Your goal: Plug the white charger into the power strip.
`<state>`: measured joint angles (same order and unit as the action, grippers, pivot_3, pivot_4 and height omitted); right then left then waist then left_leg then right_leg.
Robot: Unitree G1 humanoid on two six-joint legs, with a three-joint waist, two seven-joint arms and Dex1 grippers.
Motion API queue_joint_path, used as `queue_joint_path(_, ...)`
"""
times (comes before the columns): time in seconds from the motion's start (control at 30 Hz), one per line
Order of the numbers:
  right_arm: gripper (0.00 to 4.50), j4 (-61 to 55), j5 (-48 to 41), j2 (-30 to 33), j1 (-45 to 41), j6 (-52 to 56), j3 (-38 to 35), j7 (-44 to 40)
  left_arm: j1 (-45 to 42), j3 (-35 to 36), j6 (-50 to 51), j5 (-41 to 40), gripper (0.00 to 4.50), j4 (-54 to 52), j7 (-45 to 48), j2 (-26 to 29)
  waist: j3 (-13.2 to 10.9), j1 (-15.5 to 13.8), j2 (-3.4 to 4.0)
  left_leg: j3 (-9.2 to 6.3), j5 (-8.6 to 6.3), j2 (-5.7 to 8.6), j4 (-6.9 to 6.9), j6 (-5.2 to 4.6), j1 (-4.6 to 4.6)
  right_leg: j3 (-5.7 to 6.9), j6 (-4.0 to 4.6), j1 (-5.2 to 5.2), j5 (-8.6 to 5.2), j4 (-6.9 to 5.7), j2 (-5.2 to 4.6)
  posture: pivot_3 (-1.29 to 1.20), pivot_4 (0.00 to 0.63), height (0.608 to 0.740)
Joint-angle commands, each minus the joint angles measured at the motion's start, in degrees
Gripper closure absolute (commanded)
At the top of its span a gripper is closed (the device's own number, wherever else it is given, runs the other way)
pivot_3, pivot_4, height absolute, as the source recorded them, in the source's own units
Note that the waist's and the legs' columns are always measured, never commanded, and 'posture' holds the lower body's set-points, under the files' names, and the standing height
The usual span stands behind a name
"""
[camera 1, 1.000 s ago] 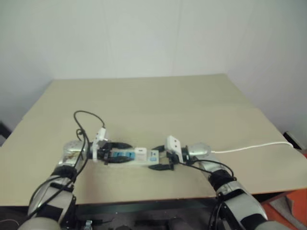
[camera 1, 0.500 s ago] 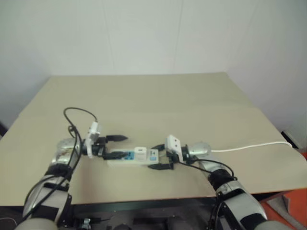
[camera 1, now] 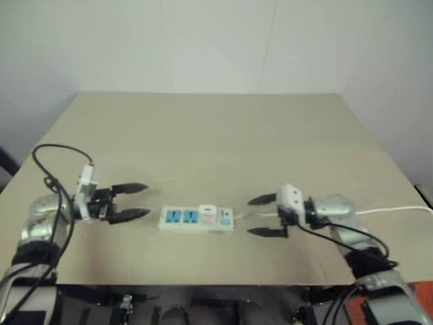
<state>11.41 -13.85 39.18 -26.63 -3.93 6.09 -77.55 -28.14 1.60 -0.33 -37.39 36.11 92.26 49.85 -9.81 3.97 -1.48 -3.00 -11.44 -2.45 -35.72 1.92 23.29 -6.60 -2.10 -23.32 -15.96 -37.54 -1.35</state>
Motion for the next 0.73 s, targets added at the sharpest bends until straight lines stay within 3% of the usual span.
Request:
queue_joint_path(0.03,0.03,-7.7,-5.8,6.9,3.1,3.8,-6.8,-2.7,3.4,4.4,1.4,-1.9,0.0,-5.8,0.2,4.3,-0.1,-0.1,-0.01,0.0,0.0,0.0,0.0,0.0,0.0,0.01,-0.13,0.01,-0.08,0.0,0.0,0.0,0.15,0.74)
queue_joint_path(0.27,0.03,-15.6,-11.2,15.7,11.4,9.1,-14.6,-3.3,8.5,8.9,4.5,-1.4,0.0,-11.7,0.2,6.0,-0.2,-0.2,-0.01,0.06,0.0,-0.04,-0.05,0.01,-0.15,0.0,-0.3,0.14,-0.19,0.0,-0.01,0.0,0.15,0.74)
queue_joint_path(0.73,0.03,-20.8,-10.5,17.2,20.4,9.5,-20.2,1.5,5.9,9.1,7.7,1.9,0.0,-14.7,-0.5,2.4,-0.2,-0.3,-0.03,0.12,0.01,-0.03,-0.14,0.01,-0.13,-0.07,-0.31,0.14,-0.19,0.0,0.01,0.0,0.15,0.74)
